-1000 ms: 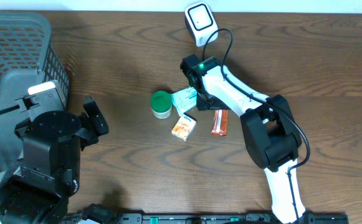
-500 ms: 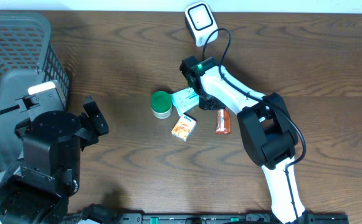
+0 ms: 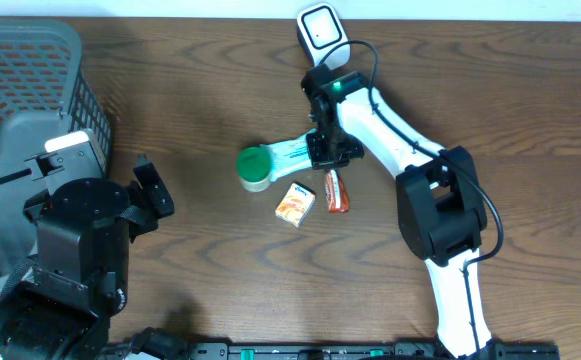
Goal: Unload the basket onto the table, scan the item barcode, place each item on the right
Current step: 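Grasp the orange chocolate bar and raise it under the white scanner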
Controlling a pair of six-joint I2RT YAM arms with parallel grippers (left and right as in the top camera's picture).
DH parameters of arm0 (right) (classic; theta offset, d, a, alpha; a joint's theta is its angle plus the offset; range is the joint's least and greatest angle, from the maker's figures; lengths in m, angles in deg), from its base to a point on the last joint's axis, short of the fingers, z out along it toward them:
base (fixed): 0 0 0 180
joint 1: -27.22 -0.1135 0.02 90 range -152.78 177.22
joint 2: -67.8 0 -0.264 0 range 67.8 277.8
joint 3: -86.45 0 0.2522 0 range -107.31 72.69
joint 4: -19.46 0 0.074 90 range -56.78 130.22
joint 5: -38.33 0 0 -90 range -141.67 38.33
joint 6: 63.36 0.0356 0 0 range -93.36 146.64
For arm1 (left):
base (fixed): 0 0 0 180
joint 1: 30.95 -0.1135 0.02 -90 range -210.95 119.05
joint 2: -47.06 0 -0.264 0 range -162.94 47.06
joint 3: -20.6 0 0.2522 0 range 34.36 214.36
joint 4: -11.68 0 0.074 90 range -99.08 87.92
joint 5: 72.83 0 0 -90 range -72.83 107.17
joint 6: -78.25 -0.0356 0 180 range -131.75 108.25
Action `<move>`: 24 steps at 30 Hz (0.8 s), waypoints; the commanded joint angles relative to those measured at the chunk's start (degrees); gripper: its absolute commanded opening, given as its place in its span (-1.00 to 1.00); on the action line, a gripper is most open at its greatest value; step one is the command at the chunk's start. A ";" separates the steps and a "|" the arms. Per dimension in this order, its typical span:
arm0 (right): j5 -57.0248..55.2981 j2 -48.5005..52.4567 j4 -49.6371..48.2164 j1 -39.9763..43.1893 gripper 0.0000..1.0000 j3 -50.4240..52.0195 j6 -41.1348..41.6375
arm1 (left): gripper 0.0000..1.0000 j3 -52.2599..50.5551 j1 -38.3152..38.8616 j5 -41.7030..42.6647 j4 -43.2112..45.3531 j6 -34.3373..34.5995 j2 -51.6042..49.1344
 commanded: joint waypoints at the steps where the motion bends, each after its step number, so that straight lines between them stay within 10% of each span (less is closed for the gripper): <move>1: 11.56 -4.37 0.48 1.46 -0.98 -1.40 -8.41 | 0.96 -0.26 -0.24 -1.33 0.02 0.09 0.02; 15: 22.14 -10.32 -0.07 7.10 -0.98 -1.40 -21.00 | 0.96 -0.26 -0.24 -1.33 0.02 0.09 0.02; 24: 34.77 -10.43 -18.18 10.14 -0.98 -1.40 -26.40 | 0.96 -0.26 -0.24 -1.33 0.02 0.09 0.02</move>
